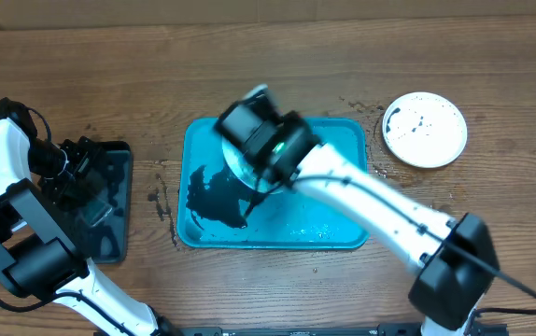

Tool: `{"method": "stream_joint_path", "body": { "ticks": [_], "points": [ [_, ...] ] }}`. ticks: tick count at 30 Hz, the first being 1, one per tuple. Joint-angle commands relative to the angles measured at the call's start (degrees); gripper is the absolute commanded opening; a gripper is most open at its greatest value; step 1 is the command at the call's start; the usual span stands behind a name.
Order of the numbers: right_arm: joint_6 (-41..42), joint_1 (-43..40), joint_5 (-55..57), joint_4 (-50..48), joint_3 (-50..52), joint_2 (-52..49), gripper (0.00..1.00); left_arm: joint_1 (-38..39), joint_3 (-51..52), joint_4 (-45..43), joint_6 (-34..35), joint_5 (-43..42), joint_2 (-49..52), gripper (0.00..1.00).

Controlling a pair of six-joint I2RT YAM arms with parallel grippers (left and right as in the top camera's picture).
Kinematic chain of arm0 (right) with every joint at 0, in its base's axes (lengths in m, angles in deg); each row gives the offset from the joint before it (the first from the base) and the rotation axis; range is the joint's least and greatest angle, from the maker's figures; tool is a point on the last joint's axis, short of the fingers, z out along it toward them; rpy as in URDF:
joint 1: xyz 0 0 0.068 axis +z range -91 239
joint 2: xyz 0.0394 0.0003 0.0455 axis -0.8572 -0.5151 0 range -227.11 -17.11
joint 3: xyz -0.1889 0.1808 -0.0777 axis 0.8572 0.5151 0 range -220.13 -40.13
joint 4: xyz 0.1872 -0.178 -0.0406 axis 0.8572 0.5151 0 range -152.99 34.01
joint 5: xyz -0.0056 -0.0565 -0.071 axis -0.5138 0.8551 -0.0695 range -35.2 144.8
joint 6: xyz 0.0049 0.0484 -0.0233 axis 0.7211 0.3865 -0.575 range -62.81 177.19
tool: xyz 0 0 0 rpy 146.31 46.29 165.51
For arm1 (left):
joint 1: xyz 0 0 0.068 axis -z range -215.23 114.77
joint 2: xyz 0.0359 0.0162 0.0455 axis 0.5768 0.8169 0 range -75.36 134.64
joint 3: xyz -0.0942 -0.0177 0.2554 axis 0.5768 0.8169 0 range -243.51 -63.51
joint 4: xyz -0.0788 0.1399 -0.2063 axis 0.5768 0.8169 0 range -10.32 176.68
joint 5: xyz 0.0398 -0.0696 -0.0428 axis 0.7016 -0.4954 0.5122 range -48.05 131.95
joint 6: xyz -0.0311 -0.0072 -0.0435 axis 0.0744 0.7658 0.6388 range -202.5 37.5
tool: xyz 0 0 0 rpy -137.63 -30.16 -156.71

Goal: Clean dirty plates on tray and stack at the side
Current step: 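Carry the white plate right and lower it onto the plate stack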

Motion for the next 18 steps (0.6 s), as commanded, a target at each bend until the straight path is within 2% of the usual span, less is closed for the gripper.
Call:
{"method": "stream_joint_path", "body": {
  "ticks": [1, 6, 7, 12, 15, 18],
  "points": [
    [8.2, -10.6, -19.2, -0.4, -0.8, 2.5, 0.04, -0.3, -0.3, 0.0, -0.2, -0.5, -0.9, 1.0],
    [8.1, -32.5, -39.8, 0.1, -0.7, 2.5, 0.04, -0.3, -0.3, 0.0, -0.2, -0.5, -0.9, 1.0],
    [8.1, -37.6, -40.7, 1.1, -0.7, 2.5, 0.04, -0.3, -0.3, 0.0, -0.2, -0.5, -0.9, 0.99],
    [7.5, -52.7, -40.1, 3.6, 0.9, 2.3, 0.04, -0.3, -0.3, 0.0, -0.2, -0.5, -0.9, 1.0],
    [8.3, -60.7, -40.2, 1.2, 4.7, 2.2, 0.04, -0.3, -0.3, 0.0, -0.2, -0.5, -0.9, 1.0],
    [10.2, -64.5, -40.2, -4.1, 9.6, 2.2, 0.04, -0.3, -0.3, 0.0, -0.2, -0.5, -0.9, 1.0]
  ]
}}
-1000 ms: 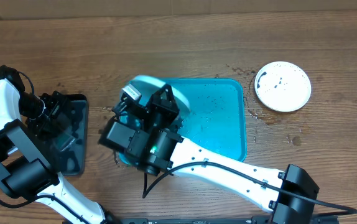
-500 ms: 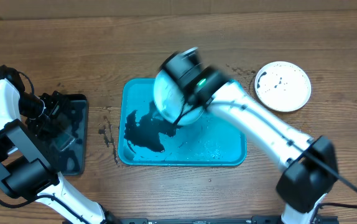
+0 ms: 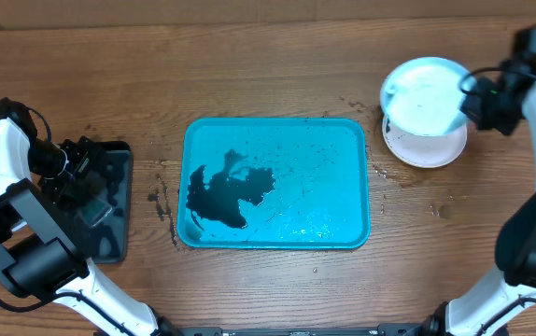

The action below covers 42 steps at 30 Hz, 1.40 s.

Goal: Clean dirty plates on tray and stack at the side
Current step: 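Carry the white plate right and lower it onto the plate stack, then open the right gripper and withdraw it from the stack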

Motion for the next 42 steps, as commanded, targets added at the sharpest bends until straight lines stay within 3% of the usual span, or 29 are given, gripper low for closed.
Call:
{"method": "stream_joint_path", "body": {
  "ticks": [1, 8, 14, 15, 20, 22, 30, 37, 38, 40, 42],
  "points": [
    [3.3, -3.4, -1.7, -4.5, 5.9, 2.1, 0.04, -0.3, -0.3, 0.0, -0.2, -0.4, -0.9, 0.99],
    [7.0, -3.3, -3.0, -14.3, 15.6, 2.0, 0.04, -0.3, -0.3, 0.0, -0.2, -0.4, -0.9, 1.0],
    [7.0, -1.1, -2.8, -14.5, 16.7, 2.0, 0.04, -0.3, -0.3, 0.0, -0.2, -0.4, -0.9, 0.99],
    [7.0, -0.8, -2.8, -14.3, 16.7, 2.0, 0.05, -0.3, -0.3, 0.0, -0.2, -0.4, -0.9, 1.0],
    [7.0, -0.7, -7.8, -10.2, 16.4, 2.4, 0.38, -0.3, -0.3, 0.0, -0.2, -0.4, -0.9, 0.99],
    [7.0, -0.7, -10.9, -9.1, 16.4, 3.8, 0.45, -0.3, -0.3, 0.0, -0.2, -0.4, -0.9, 0.99],
    [5.6, -0.5, -10.7, -2.3, 16.4, 16.1, 0.49, -0.3, -0.3, 0.0, -0.2, -0.4, -0.9, 1.0],
    [1.6, 6.7, -10.3, 7.1, 20.7, 34.8, 0.54, -0.3, -0.3, 0.0, -0.2, -0.4, -0.9, 1.0],
    [1.6, 8.1, -10.3, 7.1, 22.1, 37.5, 0.58, -0.3, -0.3, 0.0, -0.2, -0.4, -0.9, 1.0],
    [1.5, 11.4, -10.2, 7.1, 25.3, 42.8, 1.0, -0.3, -0.3, 0.0, -0.2, -0.4, -0.9, 1.0],
    [1.5, 13.8, -10.2, 7.4, 28.0, 46.4, 1.0, -0.3, -0.3, 0.0, -0.2, -0.4, -0.9, 1.0]
  ]
}}
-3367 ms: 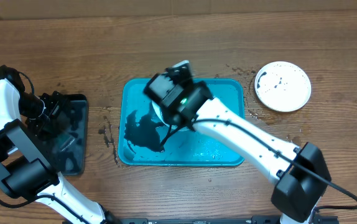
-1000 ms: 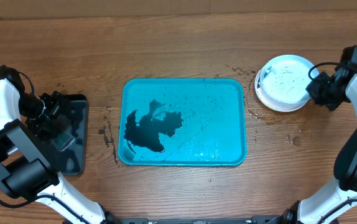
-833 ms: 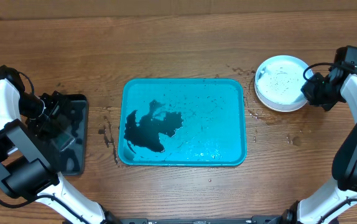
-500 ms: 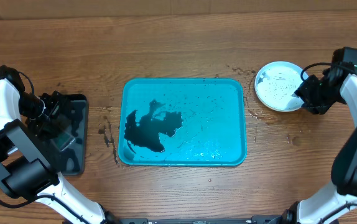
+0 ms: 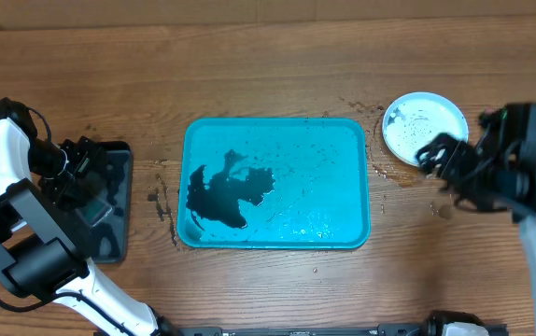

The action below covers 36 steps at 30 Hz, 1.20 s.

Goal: Clean dirty plates on tray and stack at the side
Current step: 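Open the right gripper and withdraw it from the stack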

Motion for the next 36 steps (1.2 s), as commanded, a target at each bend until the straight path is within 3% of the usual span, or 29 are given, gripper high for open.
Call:
{"method": "stream_joint_path", "body": {
  "ticks": [1, 23, 29, 33, 36],
  "points": [
    [-0.6, 3.4, -0.3, 1.5, 4.1, 5.4, 1.0, -0.3, -0.3, 0.0, -0.2, -0.3, -0.9, 0.99],
    [-0.8, 3.9, 1.2, 1.8, 4.8, 2.7, 1.0, -0.3, -0.3, 0.0, -0.2, -0.3, -0.9, 1.0],
    [-1.8, 7.4, 1.2, -12.4, 13.9, 9.6, 1.0, -0.3, -0.3, 0.0, -0.2, -0.3, -0.9, 1.0],
    [-3.0, 8.9, 1.2, -22.9, 25.1, 20.3, 1.0, -0.3, -0.3, 0.0, -0.2, -0.3, -0.9, 1.0],
    [-3.7, 8.9, 1.3, -25.0, 31.8, 27.8, 1.0, -0.3, -0.3, 0.0, -0.2, -0.3, -0.9, 1.0]
  ]
}}
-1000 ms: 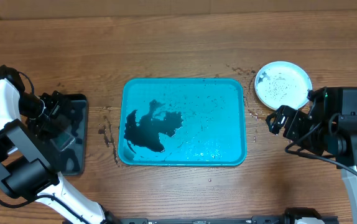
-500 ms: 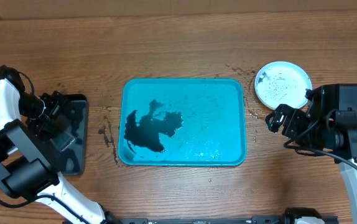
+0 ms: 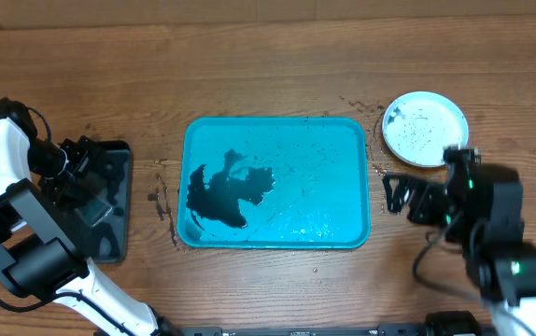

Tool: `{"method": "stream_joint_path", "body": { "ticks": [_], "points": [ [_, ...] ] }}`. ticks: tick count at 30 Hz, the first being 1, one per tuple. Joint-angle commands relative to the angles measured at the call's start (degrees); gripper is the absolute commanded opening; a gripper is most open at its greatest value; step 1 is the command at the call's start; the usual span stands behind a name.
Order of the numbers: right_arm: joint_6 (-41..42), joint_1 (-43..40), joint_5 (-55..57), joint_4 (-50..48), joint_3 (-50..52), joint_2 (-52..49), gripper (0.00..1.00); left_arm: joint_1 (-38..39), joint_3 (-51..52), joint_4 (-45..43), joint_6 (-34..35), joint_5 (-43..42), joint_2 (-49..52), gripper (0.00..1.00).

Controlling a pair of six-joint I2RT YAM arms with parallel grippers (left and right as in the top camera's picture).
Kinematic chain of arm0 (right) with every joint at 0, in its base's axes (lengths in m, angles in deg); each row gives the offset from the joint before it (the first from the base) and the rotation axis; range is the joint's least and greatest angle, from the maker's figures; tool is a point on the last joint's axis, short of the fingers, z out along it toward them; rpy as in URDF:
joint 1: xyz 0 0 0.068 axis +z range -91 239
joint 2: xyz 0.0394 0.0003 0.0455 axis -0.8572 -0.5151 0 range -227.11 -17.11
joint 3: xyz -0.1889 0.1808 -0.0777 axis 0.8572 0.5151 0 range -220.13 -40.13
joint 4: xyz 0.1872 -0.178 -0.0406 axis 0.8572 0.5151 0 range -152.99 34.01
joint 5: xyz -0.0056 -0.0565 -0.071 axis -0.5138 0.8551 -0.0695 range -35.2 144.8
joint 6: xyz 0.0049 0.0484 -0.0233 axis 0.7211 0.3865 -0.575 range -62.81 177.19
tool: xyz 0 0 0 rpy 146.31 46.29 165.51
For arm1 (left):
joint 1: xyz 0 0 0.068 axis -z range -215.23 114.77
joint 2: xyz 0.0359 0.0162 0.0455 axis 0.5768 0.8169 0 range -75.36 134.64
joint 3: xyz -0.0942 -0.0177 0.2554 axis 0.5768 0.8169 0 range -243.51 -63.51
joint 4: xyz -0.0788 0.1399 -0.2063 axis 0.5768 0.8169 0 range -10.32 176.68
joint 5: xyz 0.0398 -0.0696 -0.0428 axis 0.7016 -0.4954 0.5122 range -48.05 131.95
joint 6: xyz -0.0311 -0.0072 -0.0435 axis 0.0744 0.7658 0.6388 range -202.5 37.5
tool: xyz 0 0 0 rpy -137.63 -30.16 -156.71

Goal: Clean dirty plates on tray and stack at the side
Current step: 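Open the right gripper and withdraw it from the stack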

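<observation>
The blue tray (image 3: pixel 277 182) lies mid-table, holding a dark puddle (image 3: pixel 221 194) and scattered specks but no plate. A white plate (image 3: pixel 424 129) speckled with dark crumbs rests on the wood to the tray's upper right; whether another plate lies under it cannot be told. My right gripper (image 3: pixel 397 194) hangs just off the tray's right edge, below and left of the plate, open and empty. My left gripper (image 3: pixel 74 161) sits at the far left over a black pad (image 3: pixel 105 201); its fingers blend into the dark background.
Dark crumbs and smears dot the wood beside the tray's left edge (image 3: pixel 161 201) and between the tray and the plate (image 3: pixel 377 140). The right arm's body (image 3: pixel 492 233) fills the lower right corner. The table's far edge runs along the top.
My right gripper has moved from beside the plate's lower right rim to lower and further left, next to the tray's right edge. Plate, tray and left arm are unchanged.
First my right arm reached across the tray, over a plate on it, while one dirty plate lay at the right. Then the tray held no plate and my gripper held a plate above the side one. Later that plate lay there, gripper beside it; now the gripper is away.
</observation>
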Motion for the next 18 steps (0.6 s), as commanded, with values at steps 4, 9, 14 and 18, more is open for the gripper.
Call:
{"method": "stream_joint_path", "body": {
  "ticks": [4, 9, 14, 18],
  "points": [
    [-4.0, 0.3, 0.6, -4.7, 10.4, 10.0, 1.0, -0.3, -0.3, 0.0, -0.2, -0.3, -0.9, 1.0],
    [-4.6, 0.3, -0.9, -18.3, 19.7, 17.8, 1.0, -0.3, -0.3, 0.0, -0.2, -0.3, -0.9, 1.0],
    [-4.6, 0.3, -0.9, -25.7, 27.7, 28.0, 1.0, -0.3, -0.3, 0.0, -0.2, -0.3, -0.9, 1.0],
    [-4.6, 0.3, -0.9, -29.4, 32.9, 34.4, 1.0, -0.3, -0.3, 0.0, -0.2, -0.3, -0.9, 1.0]
  ]
}}
